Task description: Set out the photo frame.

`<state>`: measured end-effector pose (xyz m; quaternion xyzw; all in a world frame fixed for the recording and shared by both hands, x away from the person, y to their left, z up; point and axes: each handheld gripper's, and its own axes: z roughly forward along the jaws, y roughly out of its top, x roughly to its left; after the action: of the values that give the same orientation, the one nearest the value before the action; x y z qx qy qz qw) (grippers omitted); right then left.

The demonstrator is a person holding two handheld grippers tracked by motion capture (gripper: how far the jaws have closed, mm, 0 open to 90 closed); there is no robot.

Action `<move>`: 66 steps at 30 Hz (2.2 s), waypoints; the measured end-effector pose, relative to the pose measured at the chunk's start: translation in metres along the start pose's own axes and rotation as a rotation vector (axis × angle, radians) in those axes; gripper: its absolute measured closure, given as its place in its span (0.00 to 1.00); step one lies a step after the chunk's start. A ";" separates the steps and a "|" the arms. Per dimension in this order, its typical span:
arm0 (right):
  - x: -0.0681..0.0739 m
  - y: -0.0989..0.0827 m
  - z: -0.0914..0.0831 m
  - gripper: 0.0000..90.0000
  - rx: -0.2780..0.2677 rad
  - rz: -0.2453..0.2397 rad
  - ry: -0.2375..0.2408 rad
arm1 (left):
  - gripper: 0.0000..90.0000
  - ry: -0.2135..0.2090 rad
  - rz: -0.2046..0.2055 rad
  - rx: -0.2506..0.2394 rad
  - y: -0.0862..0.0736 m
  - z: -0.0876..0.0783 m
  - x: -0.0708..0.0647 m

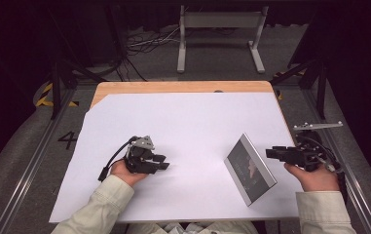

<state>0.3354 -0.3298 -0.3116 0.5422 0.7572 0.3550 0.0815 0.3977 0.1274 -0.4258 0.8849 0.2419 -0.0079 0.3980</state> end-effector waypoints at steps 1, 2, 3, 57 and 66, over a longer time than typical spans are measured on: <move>0.001 0.001 0.000 0.68 0.004 0.002 0.001 | 0.70 -0.005 -0.003 0.001 0.000 0.001 0.000; 0.002 0.002 0.000 0.68 0.003 -0.002 0.003 | 0.69 -0.006 -0.002 0.003 0.000 0.001 0.000; 0.004 0.002 -0.001 0.67 0.004 0.000 0.013 | 0.69 -0.007 -0.002 0.004 0.000 0.002 -0.001; 0.047 0.032 0.004 0.64 0.222 -0.038 -0.017 | 0.67 -0.025 -0.015 0.017 -0.001 0.004 -0.001; 0.047 0.030 0.010 0.63 0.245 -0.036 -0.020 | 0.66 -0.022 -0.024 0.016 -0.001 0.004 0.000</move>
<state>0.3448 -0.2791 -0.2877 0.5378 0.8037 0.2529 0.0283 0.3981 0.1254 -0.4289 0.8850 0.2478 -0.0244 0.3933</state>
